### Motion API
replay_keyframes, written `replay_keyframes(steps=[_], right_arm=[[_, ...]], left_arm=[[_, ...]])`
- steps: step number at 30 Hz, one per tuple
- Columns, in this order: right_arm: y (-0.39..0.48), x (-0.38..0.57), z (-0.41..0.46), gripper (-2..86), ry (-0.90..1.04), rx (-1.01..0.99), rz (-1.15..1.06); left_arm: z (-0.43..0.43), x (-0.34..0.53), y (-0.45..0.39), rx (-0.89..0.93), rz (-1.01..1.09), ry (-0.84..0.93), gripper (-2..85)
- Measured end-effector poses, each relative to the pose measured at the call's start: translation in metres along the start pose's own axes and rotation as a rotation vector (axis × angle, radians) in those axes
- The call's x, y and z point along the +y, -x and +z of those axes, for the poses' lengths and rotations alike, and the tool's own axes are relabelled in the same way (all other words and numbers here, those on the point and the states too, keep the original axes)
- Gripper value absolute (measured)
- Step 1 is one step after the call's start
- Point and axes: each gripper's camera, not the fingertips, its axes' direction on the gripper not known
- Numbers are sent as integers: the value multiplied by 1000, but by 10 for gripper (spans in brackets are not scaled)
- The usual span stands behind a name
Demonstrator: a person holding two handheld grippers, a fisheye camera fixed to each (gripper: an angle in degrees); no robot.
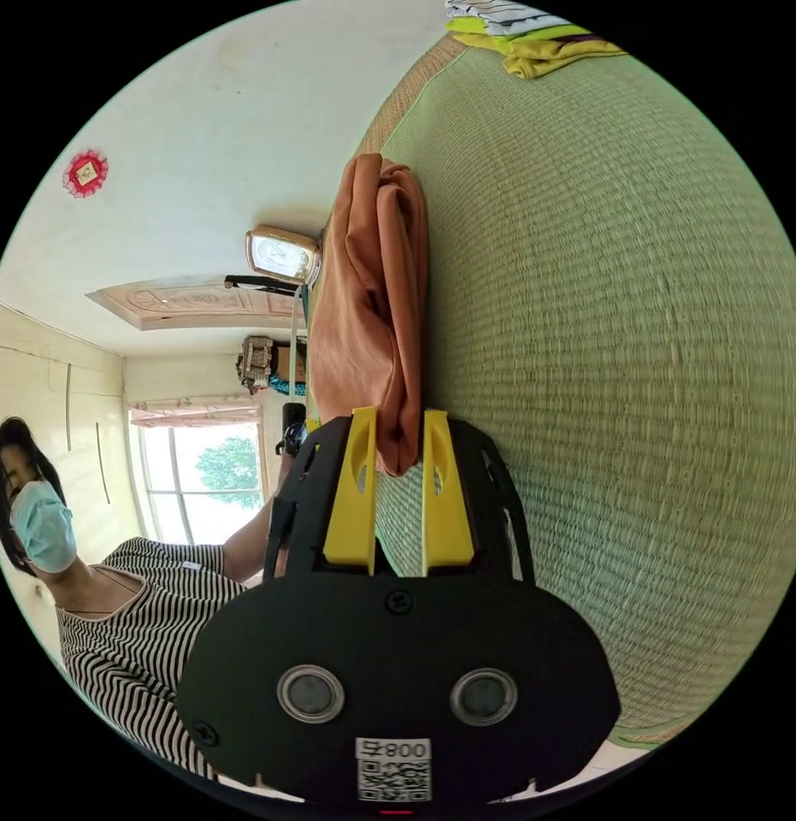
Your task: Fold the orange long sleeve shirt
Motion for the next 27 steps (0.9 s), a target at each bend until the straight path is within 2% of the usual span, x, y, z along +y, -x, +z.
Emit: replay_keyframes(steps=[9, 16, 21, 27], right_arm=[[-2, -9, -14, 51, 19, -108, 33], [25, -22, -36, 52, 44, -103, 3], [12, -25, -31, 70, 82, -47, 47], [-11, -22, -26, 67, 38, -183, 115]], left_arm=[[-17, -6, 12, 116, -31, 9, 87], [-33, -15, -4, 187, -19, 8, 79], [-31, -18, 2, 190, -80, 30, 86], [-28, -19, 12, 215, -153, 27, 93]])
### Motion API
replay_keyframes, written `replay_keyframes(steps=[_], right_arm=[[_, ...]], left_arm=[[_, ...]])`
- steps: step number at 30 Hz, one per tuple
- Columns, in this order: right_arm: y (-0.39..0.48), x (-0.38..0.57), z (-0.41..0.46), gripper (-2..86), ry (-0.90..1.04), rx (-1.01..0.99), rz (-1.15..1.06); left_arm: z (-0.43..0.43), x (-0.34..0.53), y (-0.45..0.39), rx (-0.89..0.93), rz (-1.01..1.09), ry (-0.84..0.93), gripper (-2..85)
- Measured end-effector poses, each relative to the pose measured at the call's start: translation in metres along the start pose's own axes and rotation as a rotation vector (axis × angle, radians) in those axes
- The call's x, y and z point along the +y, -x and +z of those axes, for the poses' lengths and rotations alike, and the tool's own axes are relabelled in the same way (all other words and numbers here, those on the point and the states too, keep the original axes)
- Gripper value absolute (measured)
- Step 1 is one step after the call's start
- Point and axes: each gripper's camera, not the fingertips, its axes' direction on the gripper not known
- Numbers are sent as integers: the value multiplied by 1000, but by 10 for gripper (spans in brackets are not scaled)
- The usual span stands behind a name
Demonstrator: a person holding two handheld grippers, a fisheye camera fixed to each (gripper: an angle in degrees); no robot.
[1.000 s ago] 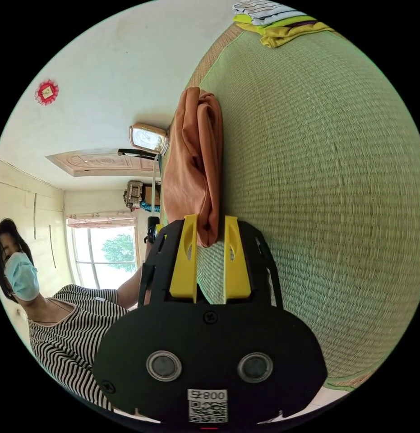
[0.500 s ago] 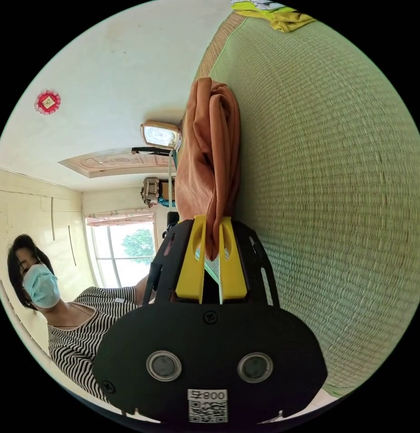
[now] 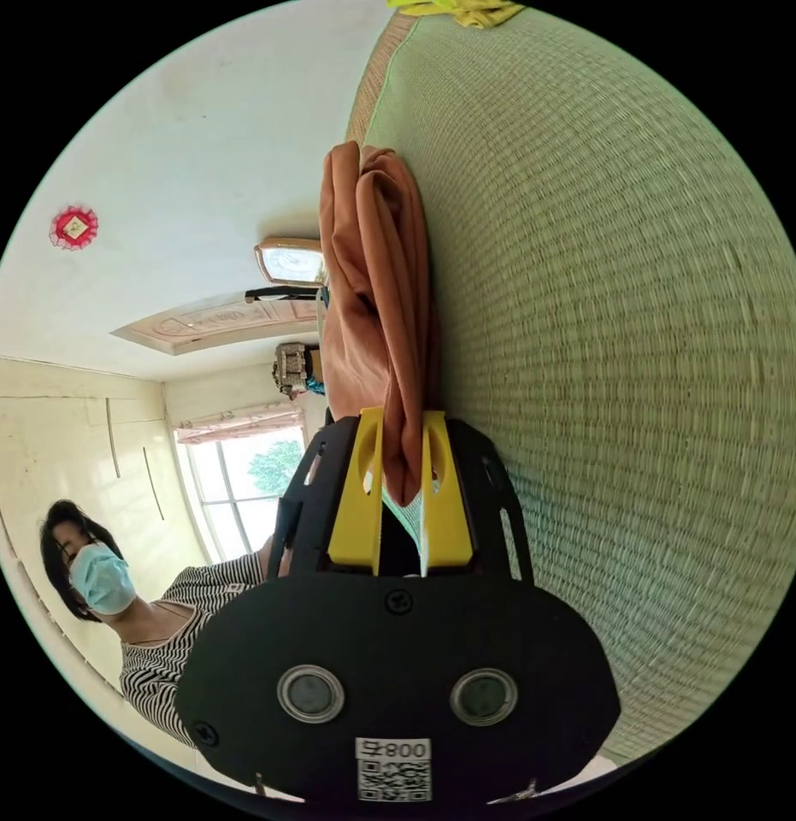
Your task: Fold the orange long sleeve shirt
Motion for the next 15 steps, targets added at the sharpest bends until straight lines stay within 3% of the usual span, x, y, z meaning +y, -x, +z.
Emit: replay_keyframes(steps=[5, 15], right_arm=[[17, 6, -8, 41, -22, -48, 5], [148, 60, -26, 16, -9, 63, -224]], left_arm=[[0, 2, -37, -39, 81, -2, 80], [-2, 43, -117, 11, 256, 7, 76]])
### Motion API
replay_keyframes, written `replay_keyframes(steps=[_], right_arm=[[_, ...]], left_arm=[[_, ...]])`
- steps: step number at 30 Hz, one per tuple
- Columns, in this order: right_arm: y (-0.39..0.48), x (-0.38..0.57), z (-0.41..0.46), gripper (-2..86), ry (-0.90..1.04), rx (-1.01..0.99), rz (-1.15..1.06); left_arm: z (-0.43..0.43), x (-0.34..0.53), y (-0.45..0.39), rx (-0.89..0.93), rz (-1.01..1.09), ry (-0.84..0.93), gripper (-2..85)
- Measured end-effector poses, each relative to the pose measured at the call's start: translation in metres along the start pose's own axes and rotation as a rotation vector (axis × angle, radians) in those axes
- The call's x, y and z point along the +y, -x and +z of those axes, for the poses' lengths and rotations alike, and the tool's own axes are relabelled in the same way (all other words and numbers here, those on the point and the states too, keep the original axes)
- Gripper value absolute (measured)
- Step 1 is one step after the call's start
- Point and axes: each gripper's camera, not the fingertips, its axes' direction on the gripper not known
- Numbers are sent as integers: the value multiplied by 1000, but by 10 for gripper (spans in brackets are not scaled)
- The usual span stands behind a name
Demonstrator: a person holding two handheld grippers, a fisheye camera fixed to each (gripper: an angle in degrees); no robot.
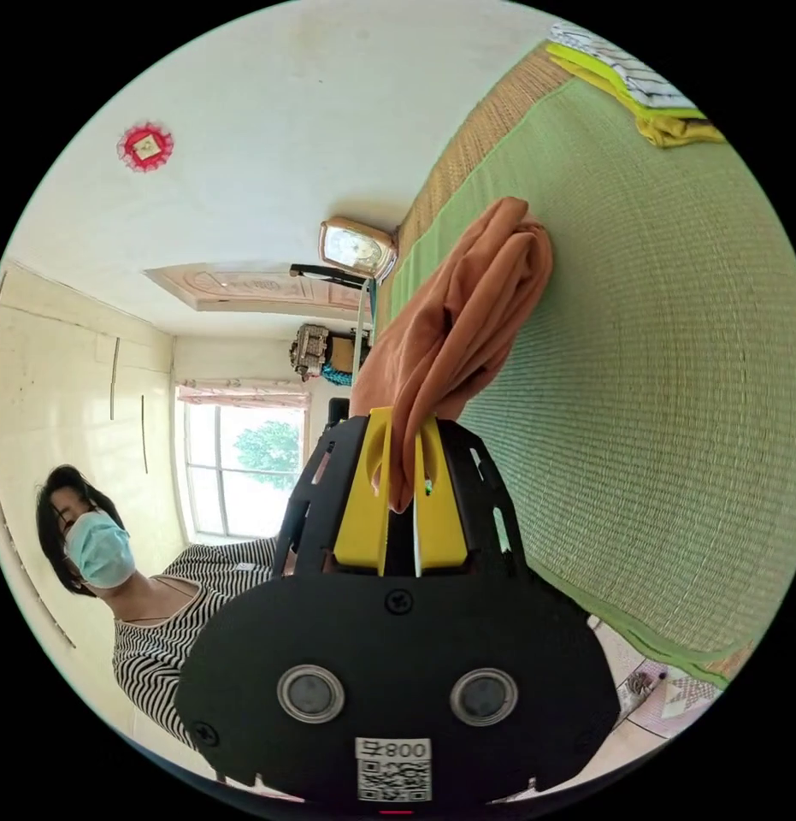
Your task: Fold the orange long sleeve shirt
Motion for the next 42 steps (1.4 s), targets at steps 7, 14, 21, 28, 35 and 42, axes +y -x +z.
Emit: replay_keyframes(steps=[7, 14, 21, 28, 35, 42], right_arm=[[42, 85, 9, 14, 36, 24, -17], [53, 158, 10, 12, 19, -12, 16], [93, 161, -11, 6, -15, -17, -60], [147, 54, -52, 0, -30, 30, -187], [201, -110, -128, 1, -111, 85, -310], [256, -256, -264, 4, -279, 206, -478]], left_arm=[[13, 69, -23, 50, -33, 20, 75], [40, 119, -48, 68, -55, 43, 74], [69, 99, -98, 73, 15, 55, 73], [109, -5, -176, 74, 145, 30, 72], [177, -186, -253, 102, 285, -35, 68], [291, -346, -327, 132, 529, 2, 68]])
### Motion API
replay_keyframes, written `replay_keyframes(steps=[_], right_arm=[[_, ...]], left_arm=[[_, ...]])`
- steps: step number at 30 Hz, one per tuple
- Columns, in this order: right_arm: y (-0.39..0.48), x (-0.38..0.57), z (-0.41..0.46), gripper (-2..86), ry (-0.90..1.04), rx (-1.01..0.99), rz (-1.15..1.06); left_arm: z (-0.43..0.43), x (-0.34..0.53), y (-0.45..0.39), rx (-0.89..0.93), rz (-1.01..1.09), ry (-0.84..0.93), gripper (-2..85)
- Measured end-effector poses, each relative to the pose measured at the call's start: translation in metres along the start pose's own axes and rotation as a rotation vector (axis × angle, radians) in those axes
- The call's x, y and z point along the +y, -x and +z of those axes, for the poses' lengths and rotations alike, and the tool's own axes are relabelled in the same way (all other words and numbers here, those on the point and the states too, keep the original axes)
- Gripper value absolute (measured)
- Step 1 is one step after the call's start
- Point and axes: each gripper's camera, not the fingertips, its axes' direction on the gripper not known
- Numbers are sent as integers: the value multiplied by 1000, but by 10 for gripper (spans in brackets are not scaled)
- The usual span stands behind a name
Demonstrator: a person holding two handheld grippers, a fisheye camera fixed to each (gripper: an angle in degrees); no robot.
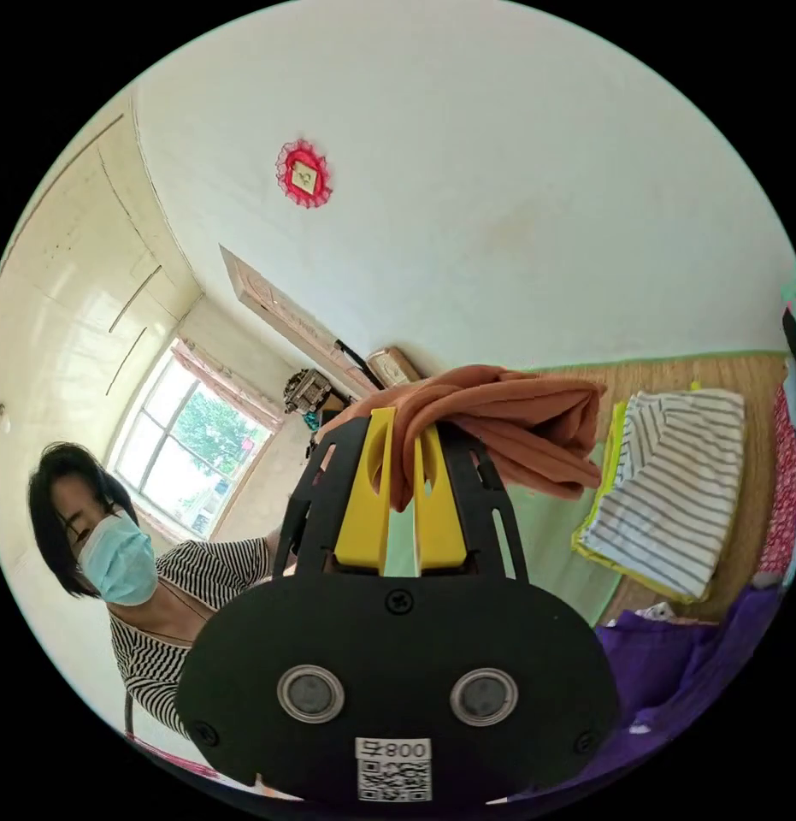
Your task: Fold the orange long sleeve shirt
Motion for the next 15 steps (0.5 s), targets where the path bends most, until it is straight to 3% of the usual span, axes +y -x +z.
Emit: replay_keyframes(steps=[6, 11, 15], right_arm=[[-118, -19, -35, 9, 57, 194, 138], [-263, 38, -10, 16, 208, 382, 536], [-284, 56, 6, 24, 270, 368, 564]], left_arm=[[124, -46, 91, -85, 3, 120, 69], [227, 1, 219, -212, -332, 318, 70], [247, 16, 218, -215, -307, 320, 71]])
